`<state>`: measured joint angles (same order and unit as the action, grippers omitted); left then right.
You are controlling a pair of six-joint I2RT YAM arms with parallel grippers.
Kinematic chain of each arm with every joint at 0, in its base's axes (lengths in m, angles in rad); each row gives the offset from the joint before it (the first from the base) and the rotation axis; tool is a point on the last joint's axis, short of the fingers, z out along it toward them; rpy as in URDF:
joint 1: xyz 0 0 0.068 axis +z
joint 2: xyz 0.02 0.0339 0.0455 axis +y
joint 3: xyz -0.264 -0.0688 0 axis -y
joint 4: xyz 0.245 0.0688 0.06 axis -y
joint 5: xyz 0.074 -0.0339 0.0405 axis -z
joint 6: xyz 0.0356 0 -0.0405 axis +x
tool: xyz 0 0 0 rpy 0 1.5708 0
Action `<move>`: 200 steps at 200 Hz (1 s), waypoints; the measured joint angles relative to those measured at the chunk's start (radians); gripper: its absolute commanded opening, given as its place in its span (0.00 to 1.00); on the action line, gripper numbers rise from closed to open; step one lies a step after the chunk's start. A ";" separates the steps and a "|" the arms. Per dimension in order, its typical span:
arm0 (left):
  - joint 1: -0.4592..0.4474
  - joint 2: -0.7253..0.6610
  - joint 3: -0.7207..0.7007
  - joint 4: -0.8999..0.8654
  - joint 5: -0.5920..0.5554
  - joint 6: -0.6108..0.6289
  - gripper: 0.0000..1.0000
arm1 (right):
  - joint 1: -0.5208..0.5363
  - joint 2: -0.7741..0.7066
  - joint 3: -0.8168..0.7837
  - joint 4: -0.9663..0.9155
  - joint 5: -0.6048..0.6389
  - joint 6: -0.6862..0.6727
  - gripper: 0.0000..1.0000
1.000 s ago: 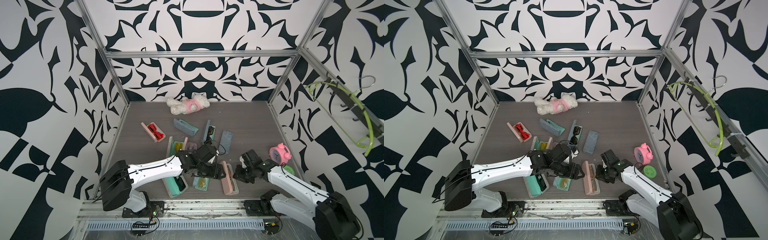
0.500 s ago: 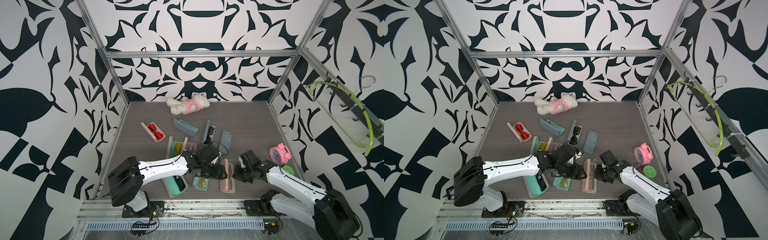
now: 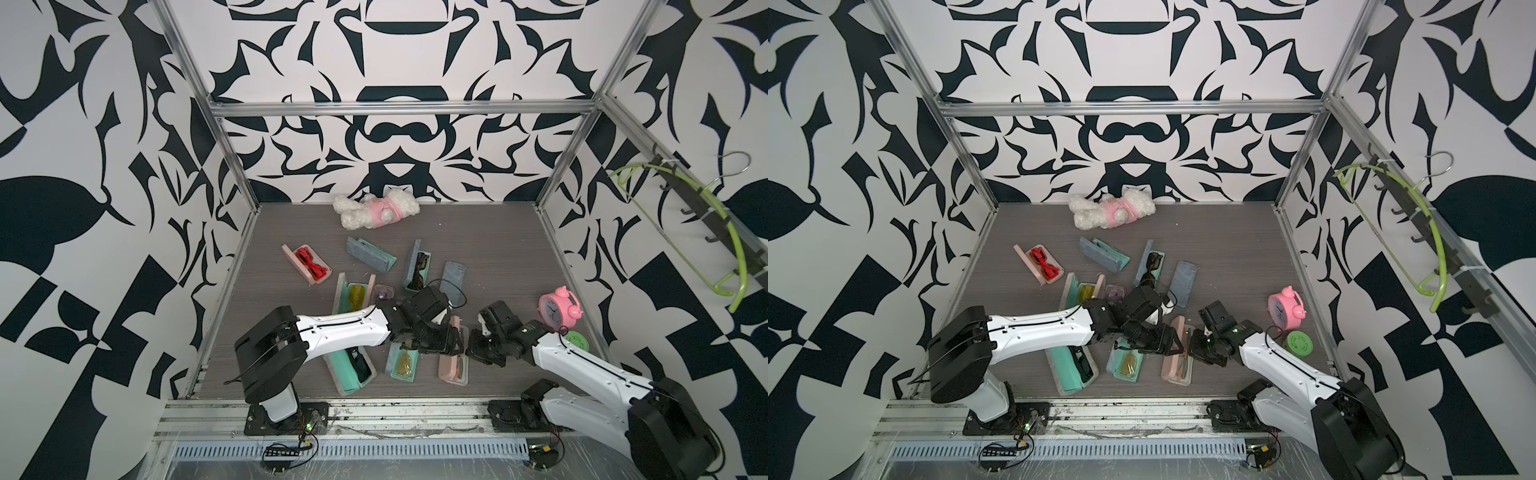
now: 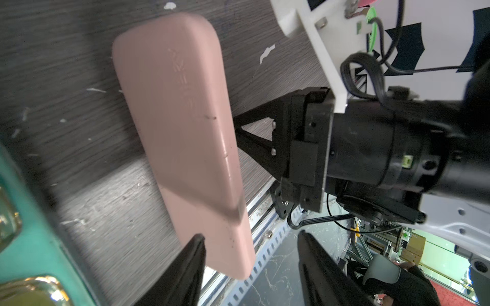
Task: Close the glasses case
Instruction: Close the glasses case at the center of the board.
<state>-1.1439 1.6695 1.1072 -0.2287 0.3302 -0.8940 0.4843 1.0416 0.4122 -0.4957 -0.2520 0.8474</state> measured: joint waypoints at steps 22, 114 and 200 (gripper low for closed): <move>0.000 0.000 0.000 -0.007 -0.005 0.004 0.56 | 0.000 0.000 0.000 0.000 0.001 0.000 0.09; 0.001 0.064 0.012 -0.040 -0.018 0.019 0.51 | 0.000 -0.002 0.000 0.000 0.002 0.000 0.09; 0.001 0.109 0.042 -0.029 -0.014 0.027 0.43 | 0.001 -0.005 0.000 0.000 0.002 -0.001 0.08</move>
<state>-1.1427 1.7786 1.1492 -0.2581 0.3164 -0.8673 0.4854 1.0367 0.4118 -0.4961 -0.2501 0.8463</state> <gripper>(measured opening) 0.440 0.082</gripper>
